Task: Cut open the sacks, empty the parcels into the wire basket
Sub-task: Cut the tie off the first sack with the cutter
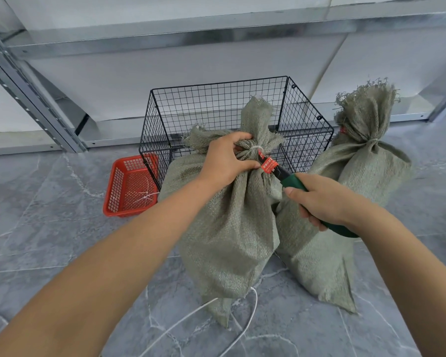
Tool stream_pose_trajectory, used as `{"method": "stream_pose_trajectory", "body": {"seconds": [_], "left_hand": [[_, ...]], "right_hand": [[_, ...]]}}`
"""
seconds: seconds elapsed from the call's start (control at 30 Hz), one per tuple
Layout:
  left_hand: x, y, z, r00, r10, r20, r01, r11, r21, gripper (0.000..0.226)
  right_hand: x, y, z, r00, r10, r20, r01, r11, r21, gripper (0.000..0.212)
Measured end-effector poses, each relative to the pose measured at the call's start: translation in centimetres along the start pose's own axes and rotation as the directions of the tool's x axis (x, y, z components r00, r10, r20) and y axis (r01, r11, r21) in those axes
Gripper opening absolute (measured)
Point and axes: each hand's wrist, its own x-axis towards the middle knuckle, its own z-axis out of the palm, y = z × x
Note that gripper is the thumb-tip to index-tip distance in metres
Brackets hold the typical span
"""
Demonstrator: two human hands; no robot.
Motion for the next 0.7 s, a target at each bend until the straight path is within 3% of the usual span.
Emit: {"method": "stream_pose_trajectory", "body": {"seconds": [0.7], "left_hand": [[-0.06, 0.08, -0.11, 1.0, 0.013, 0.022, -0.014, 0.999, 0.047, 0.063]], "right_hand": [[0.17, -0.25, -0.2, 0.998, 0.038, 0.05, -0.039, 0.999, 0.017, 0.023]]}}
